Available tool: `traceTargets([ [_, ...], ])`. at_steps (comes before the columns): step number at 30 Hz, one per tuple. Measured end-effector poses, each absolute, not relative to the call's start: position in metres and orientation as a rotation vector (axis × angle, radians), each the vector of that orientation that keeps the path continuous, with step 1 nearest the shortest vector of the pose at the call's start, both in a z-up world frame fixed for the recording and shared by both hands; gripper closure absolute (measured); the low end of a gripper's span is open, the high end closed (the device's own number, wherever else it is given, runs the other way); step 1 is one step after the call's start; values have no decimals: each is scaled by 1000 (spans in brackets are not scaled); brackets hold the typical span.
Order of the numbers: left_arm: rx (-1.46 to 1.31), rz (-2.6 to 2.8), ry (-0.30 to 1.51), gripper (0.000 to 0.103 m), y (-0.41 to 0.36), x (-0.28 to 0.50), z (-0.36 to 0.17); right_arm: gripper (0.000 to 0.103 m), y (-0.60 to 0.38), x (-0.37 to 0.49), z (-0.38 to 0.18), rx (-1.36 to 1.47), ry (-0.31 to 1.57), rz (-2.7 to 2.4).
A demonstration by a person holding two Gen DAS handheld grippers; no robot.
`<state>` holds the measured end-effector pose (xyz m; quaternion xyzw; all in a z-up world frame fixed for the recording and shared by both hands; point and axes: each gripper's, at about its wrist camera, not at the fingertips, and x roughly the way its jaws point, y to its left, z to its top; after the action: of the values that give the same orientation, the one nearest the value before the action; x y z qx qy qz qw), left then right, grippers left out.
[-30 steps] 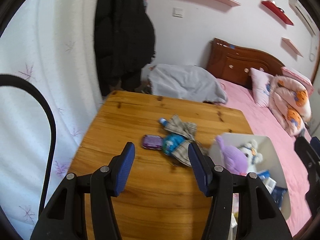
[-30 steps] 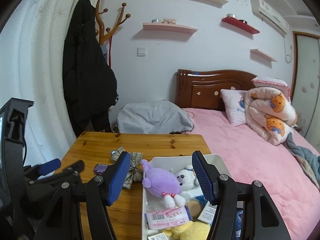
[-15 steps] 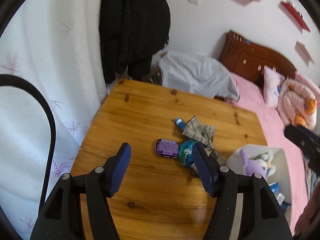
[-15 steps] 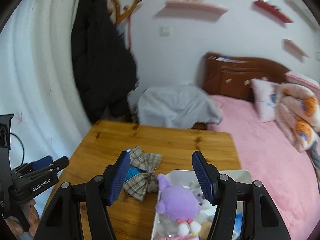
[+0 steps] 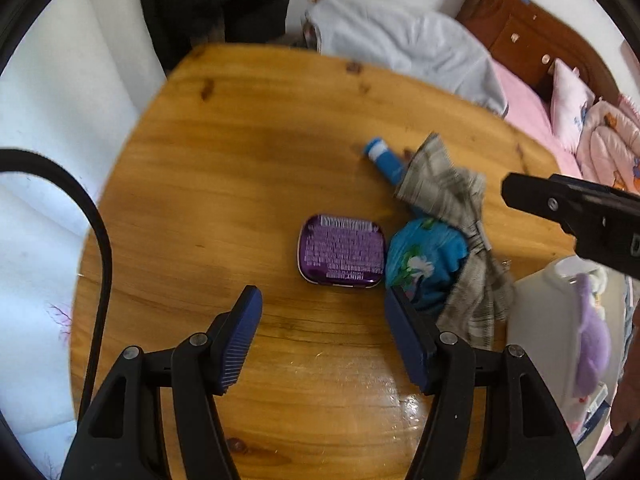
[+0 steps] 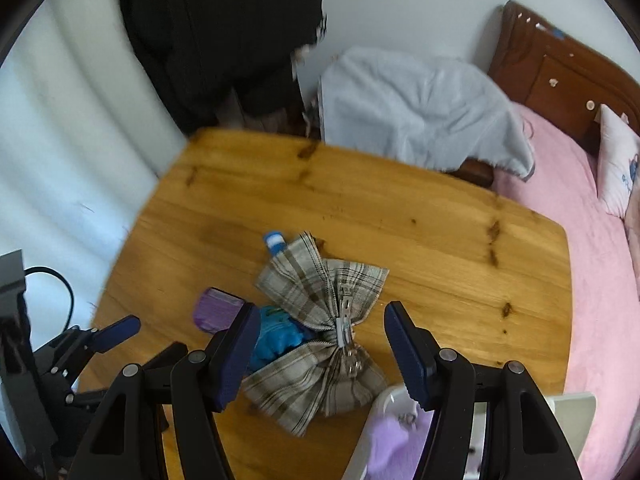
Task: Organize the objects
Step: 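Grasp the purple tin with the left tool while the right tool grasps the plaid bow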
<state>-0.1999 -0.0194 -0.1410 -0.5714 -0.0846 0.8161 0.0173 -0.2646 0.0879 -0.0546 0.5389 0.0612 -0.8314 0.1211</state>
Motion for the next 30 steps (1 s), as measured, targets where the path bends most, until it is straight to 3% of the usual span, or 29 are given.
traceTargets([
  [8,-1812,2548,-269,35,-16,-213,-159,38,79,-301,-108,1813,176,-2343],
  [16,-1790,2600,-261,34,-9,-221,-164,39,86,-320,-142,1989,39,-2253],
  [17,-1800,2603,-256,33,-9,-223,-166,42,85,-320,-144,1990,39,-2254],
  [18,-1800,2606,-257,33,-8,-224,-167,53,85,-320,-145,1987,43,-2255],
  [23,-1829,2649,-160,33,-2,-226,-173,69,80,-317,-146,1963,78,-2258],
  [25,-1826,2651,-167,34,-5,-225,-173,83,80,-316,-147,1960,104,-2270],
  [27,-1820,2658,-167,44,-7,-224,-173,85,81,-317,-148,1956,109,-2276],
  [30,-1818,2652,-185,46,-13,-220,-173,87,84,-317,-146,1940,84,-2292],
])
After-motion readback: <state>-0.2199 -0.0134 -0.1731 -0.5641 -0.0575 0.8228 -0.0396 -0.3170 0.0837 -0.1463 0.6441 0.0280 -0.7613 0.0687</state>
